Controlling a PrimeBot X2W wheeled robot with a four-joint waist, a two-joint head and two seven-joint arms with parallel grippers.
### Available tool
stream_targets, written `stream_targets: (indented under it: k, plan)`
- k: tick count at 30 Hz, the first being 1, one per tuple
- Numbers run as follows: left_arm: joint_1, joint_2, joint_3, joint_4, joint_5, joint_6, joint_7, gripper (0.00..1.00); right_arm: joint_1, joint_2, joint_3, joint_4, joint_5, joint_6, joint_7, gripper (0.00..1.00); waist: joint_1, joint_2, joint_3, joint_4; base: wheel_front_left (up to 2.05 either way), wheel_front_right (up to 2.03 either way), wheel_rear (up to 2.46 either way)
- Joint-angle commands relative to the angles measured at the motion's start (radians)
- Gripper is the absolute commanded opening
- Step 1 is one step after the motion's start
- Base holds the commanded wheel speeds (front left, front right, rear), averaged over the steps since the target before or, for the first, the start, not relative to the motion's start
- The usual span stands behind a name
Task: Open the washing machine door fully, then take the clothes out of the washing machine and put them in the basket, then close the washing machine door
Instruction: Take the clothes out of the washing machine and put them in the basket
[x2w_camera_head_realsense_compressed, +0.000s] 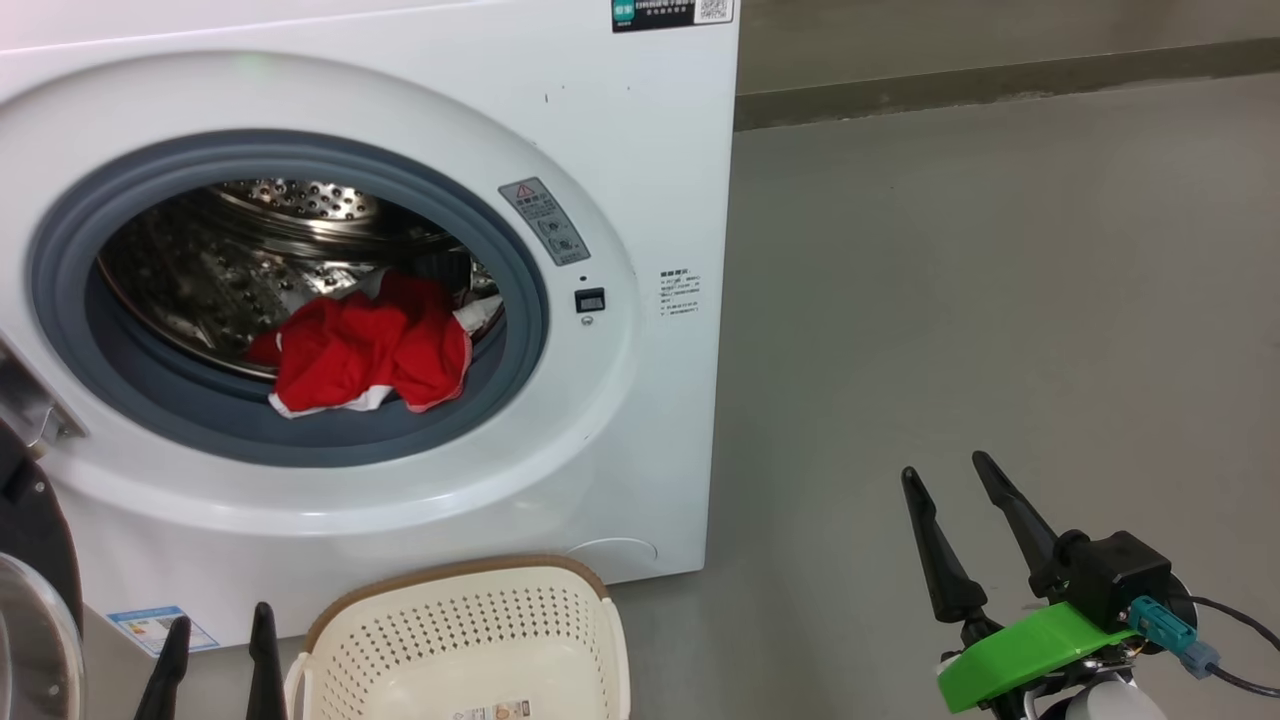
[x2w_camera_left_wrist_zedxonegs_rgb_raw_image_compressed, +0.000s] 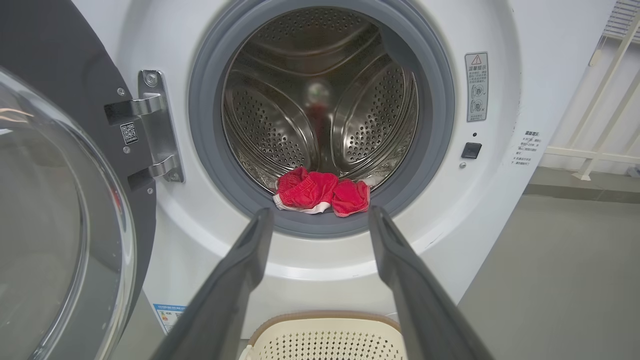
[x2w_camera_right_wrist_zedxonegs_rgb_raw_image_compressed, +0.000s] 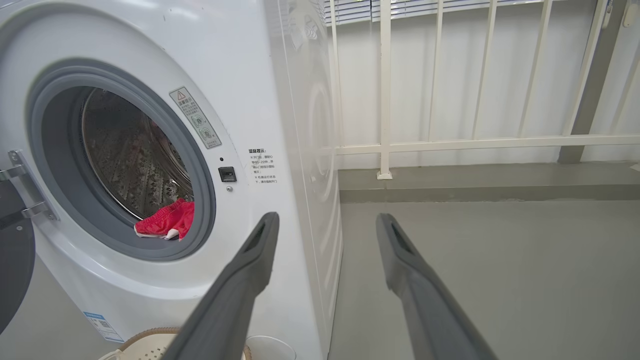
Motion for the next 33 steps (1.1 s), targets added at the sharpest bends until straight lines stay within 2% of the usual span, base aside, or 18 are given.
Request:
stream_targets:
  k: [1, 21, 33]
  plan:
    - [-0.030, 0.006, 0.034, -0.024, 0.008, 0.002, -0.012, 1.00, -0.029, 0.000, 0.026, -0.022, -0.002, 0.007, -0.006, 1.00, 0.0000, -0.0001, -0.002, -0.001, 0.00, 0.00, 0.00]
    - [-0.031, -0.003, 0.025, -0.017, 0.000, 0.006, -0.012, 1.00, -0.029, -0.006, 0.025, -0.024, -0.006, 0.007, -0.006, 1.00, 0.0000, -0.0001, 0.008, 0.015, 0.00, 0.00, 0.00]
    - [-0.167, 0.006, -0.003, 0.052, -0.008, 0.012, 0.006, 1.00, -0.034, -0.012, 0.014, -0.037, -0.016, 0.007, -0.006, 1.00, 0.0000, -0.0001, 0.058, 0.043, 0.00, 0.00, 0.00]
